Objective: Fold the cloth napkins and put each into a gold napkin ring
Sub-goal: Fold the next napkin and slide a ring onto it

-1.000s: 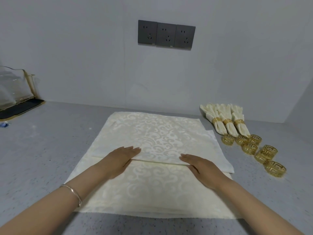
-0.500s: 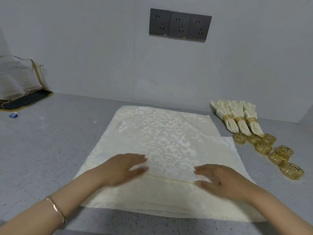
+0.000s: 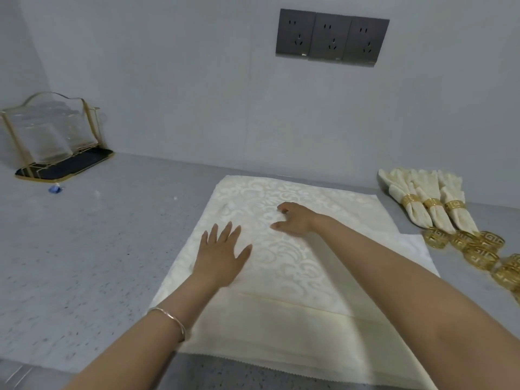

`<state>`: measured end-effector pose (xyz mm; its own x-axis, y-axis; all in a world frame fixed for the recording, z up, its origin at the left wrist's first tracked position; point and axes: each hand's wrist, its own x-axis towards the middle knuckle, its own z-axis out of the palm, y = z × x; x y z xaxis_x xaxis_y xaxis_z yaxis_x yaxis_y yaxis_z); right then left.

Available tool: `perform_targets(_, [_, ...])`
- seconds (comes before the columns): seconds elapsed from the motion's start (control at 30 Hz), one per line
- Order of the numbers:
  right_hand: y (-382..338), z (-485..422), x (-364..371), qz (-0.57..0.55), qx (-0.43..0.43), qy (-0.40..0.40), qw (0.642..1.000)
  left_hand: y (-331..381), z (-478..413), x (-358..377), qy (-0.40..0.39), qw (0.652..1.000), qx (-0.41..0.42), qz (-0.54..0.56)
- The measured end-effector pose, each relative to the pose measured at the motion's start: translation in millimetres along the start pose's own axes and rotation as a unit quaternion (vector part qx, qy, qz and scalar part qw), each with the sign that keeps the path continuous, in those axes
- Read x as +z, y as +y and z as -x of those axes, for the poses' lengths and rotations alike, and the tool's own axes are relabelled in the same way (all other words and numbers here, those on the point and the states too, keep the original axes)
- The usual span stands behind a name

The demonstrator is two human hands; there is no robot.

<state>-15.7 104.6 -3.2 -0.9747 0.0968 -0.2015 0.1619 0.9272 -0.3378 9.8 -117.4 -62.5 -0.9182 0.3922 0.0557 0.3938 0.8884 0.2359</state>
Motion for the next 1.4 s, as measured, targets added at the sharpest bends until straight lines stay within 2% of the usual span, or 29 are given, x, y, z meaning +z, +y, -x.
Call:
perform_targets(0.1, [-11.9, -18.7, 6.7, 0.057, 0.035, 0.022, 0.998, -0.4, -0.3, 1.7, 0.008, 1.000, -0.013, 0.004])
perform_targets(0.17, [-20.1, -24.1, 6.4, 0.047, 0.056, 0.031, 0.997, -0.6, 0.0, 2.1, 0.017, 1.000, -0.015, 0.006])
perform_targets(0.27, [-32.1, -29.0, 1.6, 0.034, 0.072, 0.003, 0.997, -1.8, -1.7, 3.1, 0.025, 0.999, -0.019, 0.006])
perform_targets(0.37, [-49.2, -35.0, 0.3, 0.024, 0.006, -0.009, 1.000, -2.7, -2.2, 5.4, 0.034, 0.999, -0.027, 0.017])
perform_targets(0.5, [-68.5, -29.0, 7.2, -0.106, -0.136, 0.074, 0.982, -3.1, 0.0, 5.8, 0.082, 0.991, -0.038, 0.103])
perform_targets(0.63, [-67.2, 11.6, 4.3, -0.144, -0.207, 0.143, 0.957, -1.4, 8.1, -6.9, 0.154, 0.939, -0.048, 0.304])
perform_targets(0.73, [-45.5, 50.4, 1.3, -0.135, -0.219, 0.150, 0.955, -1.6, 17.6, -23.9, 0.153, 0.910, -0.045, 0.383])
perform_targets(0.8, [-30.8, 82.9, 2.5, -0.114, -0.213, 0.143, 0.960, -4.1, 24.9, -33.4, 0.112, 0.927, -0.007, 0.358])
perform_targets(0.9, [-5.6, 119.0, 13.7, -0.051, -0.201, 0.145, 0.968, -2.0, 36.8, -38.1, 0.012, 0.977, 0.058, 0.203])
perform_targets(0.97, [10.3, 134.7, 23.2, -0.028, -0.219, 0.137, 0.966, 3.3, 45.0, -32.2, -0.033, 0.991, 0.071, 0.104])
perform_targets(1.1, [30.1, 154.2, 38.4, 0.001, -0.219, 0.105, 0.970, 12.4, 56.6, -19.2, -0.058, 0.995, 0.080, 0.022])
perform_targets(1.4, [45.0, 165.5, 49.2, 0.036, -0.212, 0.120, 0.969, 19.8, 66.6, -13.0, -0.056, 0.994, 0.086, -0.023])
